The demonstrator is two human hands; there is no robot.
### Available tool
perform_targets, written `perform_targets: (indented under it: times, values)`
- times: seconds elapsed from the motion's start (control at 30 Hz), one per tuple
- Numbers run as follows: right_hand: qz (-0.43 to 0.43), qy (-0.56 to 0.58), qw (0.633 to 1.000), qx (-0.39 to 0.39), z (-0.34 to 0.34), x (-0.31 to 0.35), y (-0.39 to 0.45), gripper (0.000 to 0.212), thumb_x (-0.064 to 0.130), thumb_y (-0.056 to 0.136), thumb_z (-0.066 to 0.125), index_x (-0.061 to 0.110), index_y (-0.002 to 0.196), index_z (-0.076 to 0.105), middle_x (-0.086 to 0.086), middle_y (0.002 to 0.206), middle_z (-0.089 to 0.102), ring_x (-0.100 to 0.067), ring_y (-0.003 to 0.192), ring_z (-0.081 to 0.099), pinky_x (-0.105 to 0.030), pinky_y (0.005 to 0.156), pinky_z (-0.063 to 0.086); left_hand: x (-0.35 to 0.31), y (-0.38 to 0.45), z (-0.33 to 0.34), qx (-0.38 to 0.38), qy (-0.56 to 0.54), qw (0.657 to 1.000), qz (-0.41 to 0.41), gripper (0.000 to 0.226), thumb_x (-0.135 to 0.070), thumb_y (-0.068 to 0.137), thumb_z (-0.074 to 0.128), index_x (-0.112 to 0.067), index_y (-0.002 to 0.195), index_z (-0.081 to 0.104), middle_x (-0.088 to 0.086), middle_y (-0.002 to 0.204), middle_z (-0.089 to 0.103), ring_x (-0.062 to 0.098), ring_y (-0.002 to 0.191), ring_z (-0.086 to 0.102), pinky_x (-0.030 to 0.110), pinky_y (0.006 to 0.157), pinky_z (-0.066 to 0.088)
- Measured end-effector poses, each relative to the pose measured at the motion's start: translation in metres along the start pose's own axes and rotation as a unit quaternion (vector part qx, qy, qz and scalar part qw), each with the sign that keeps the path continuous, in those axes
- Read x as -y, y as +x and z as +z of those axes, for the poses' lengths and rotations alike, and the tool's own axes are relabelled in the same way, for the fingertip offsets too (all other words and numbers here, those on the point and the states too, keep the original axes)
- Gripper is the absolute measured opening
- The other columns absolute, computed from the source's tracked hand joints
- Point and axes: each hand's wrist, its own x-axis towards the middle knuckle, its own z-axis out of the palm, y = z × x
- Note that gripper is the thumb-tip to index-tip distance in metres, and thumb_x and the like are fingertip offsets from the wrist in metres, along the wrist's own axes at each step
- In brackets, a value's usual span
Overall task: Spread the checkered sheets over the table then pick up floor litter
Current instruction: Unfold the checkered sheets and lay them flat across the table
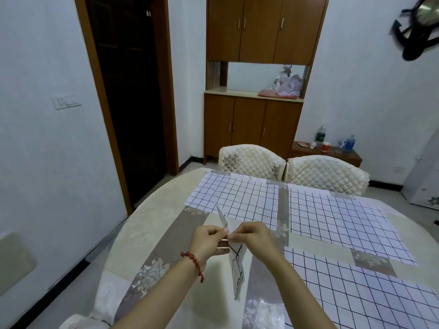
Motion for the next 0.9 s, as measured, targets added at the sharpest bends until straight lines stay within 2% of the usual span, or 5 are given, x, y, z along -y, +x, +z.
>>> perform_targets:
  times: [0.33,0.43,0.6,0.73,0.9]
  values:
    - [-0.023,-0.105,0.983,-0.15,-0.02,-0.012,0.008,0.013,0.021,0.081,0.066,0.022,0.068,0.063,0.011,0.072,0.067,-0.005,0.076,0.063,-0.023,0.065,0.049,0.008,0.017,-0.058,-0.151,0.303,0.936,0.094,0.027,-0.011,0.08,0.058,-0.018,0.054,0.059,0.003,0.058,0.065,0.014,0.058,0.065,0.031,0.062,0.055]
    - [-0.076,-0.145,0.978,-0.129,-0.025,-0.01,0.009,0.012,0.019,0.083,0.066,0.023,0.072,0.063,0.015,0.074,0.067,-0.001,0.082,0.065,-0.026,0.073,0.053,0.0,0.015,-0.064,-0.162,0.44,0.877,0.105,0.011,-0.018,0.083,0.055,-0.021,0.087,0.065,0.008,0.092,0.07,0.028,0.09,0.064,0.03,0.072,0.049]
    - [-0.148,-0.204,0.966,-0.052,-0.014,0.006,0.013,0.004,0.017,0.082,0.067,0.02,0.08,0.071,0.011,0.078,0.071,0.006,0.072,0.061,-0.015,0.072,0.05,-0.019,0.015,-0.024,0.024,0.469,0.844,0.259,0.055,-0.029,0.079,0.067,-0.022,0.129,0.047,-0.002,0.139,0.047,0.014,0.129,0.041,0.028,0.109,0.03]
    - [-0.17,-0.158,0.971,-0.062,-0.017,0.015,0.008,0.01,0.023,0.076,0.073,0.031,0.075,0.068,0.011,0.064,0.068,0.003,0.059,0.059,-0.009,0.057,0.044,-0.034,0.016,-0.004,0.088,0.395,0.871,0.28,0.017,-0.022,0.081,0.065,-0.01,0.092,0.07,0.006,0.088,0.069,0.011,0.081,0.059,0.02,0.076,0.045]
    - [-0.066,-0.131,0.987,-0.061,-0.047,-0.004,0.001,0.013,0.03,0.071,0.073,0.038,0.072,0.063,0.007,0.061,0.063,-0.005,0.056,0.051,-0.017,0.052,0.036,-0.044,0.026,-0.016,0.032,0.272,0.931,0.241,0.041,-0.016,0.081,0.066,-0.023,0.044,0.051,-0.012,0.041,0.038,0.0,0.043,0.033,0.012,0.045,0.028]
